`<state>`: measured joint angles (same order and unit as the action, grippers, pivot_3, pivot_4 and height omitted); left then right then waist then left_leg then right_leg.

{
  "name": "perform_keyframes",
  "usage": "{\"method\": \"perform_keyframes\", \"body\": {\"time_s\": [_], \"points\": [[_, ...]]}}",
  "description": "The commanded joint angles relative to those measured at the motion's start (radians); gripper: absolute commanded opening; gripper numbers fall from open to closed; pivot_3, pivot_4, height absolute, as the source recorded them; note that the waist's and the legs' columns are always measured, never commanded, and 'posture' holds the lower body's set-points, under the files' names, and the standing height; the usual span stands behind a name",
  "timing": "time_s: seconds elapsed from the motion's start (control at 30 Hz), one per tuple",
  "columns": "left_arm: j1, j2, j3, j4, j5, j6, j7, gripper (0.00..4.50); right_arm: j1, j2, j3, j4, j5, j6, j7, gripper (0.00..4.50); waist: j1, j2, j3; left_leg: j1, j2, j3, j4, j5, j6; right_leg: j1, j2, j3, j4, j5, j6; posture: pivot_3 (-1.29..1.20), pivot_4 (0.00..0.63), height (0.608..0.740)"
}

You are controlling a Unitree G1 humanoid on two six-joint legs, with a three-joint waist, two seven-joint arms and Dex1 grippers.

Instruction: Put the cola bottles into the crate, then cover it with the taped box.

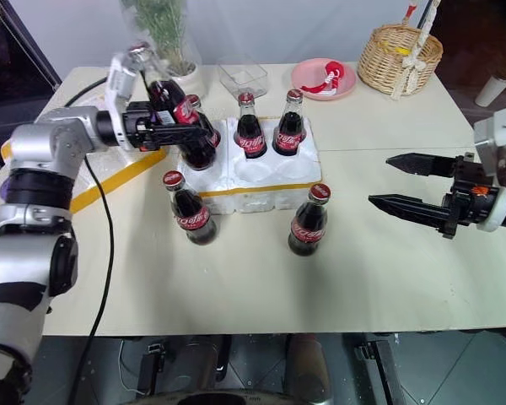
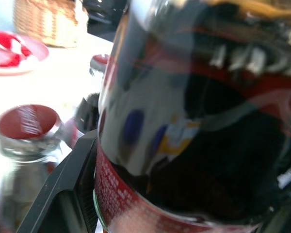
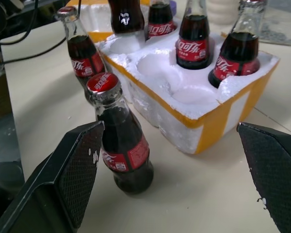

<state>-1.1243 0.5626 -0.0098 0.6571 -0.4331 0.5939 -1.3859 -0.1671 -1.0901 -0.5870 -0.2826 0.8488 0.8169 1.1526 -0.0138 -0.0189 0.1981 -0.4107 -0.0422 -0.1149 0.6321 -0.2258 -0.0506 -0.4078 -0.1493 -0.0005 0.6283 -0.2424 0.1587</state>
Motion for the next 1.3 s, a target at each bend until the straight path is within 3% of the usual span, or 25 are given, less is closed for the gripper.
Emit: {"method": "perform_keyframes", "body": {"time_s": [0.03, 0.27, 0.77, 1.03, 1.13, 1.3], "points": [[-0.1, -0.025, 0.017, 0.035, 0.014, -0.081, -0.015, 2.89, 0.012, 0.001, -0.066, -0.041, 0.031, 0.004, -0.017, 4.5, 0.001, 0.0, 0.0, 0.0, 0.0, 0.0, 0.0, 0.0, 0.0, 0.0, 0.0, 0.0, 0.0, 0.0, 0.0, 0.0, 0.15, 0.737], [-0.198, -0.126, -0.002, 0.157, 0.034, -0.111, -0.077, 2.89, 0.044, 0.024, -0.077, -0.066, 0.041, 0.001, -0.052, 4.5, 0.002, 0.0, 0.0, 0.0, 0.0, 0.0, 0.0, 0.0, 0.0, 0.0, 0.0, 0.0, 0.0, 0.0, 0.0, 0.0, 0.15, 0.737], [-0.215, -0.26, -0.051, 0.322, 0.178, -0.314, -0.122, 2.89, 0.102, 0.069, -0.14, -0.103, 0.068, 0.002, -0.125, 4.5, 0.003, 0.0, 0.0, 0.0, -0.001, 0.0, 0.0, 0.0, 0.0, 0.0, 0.0, 0.0, 0.0, 0.0, 0.001, 0.0, 0.15, 0.737], [-0.192, -0.311, -0.061, 0.394, 0.28, -0.461, 0.006, 2.89, 0.127, 0.074, -0.153, -0.126, 0.085, 0.001, -0.149, 4.5, 0.002, 0.0, 0.0, 0.0, -0.001, 0.0, 0.0, 0.0, 0.0, 0.0, 0.0, 0.0, 0.0, 0.0, 0.001, 0.0, 0.15, 0.737], [-0.173, -0.284, -0.08, 0.39, 0.312, -0.511, -0.014, 4.36, 0.128, 0.071, -0.147, -0.124, 0.087, -0.003, -0.153, 4.5, 0.0, 0.0, 0.0, 0.0, -0.001, 0.0, 0.0, 0.0, 0.0, 0.0, 0.0, 0.0, 0.0, 0.0, 0.001, 0.0, 0.15, 0.737], [-0.156, -0.213, -0.05, 0.334, 0.28, -0.477, -0.071, 4.48, 0.089, 0.057, -0.098, -0.096, 0.077, -0.019, -0.141, 4.5, -0.001, 0.0, 0.0, 0.0, -0.001, 0.0, 0.0, 0.0, 0.0, 0.0, 0.0, 0.0, 0.0, 0.0, 0.001, 0.0, 0.15, 0.737]]}}
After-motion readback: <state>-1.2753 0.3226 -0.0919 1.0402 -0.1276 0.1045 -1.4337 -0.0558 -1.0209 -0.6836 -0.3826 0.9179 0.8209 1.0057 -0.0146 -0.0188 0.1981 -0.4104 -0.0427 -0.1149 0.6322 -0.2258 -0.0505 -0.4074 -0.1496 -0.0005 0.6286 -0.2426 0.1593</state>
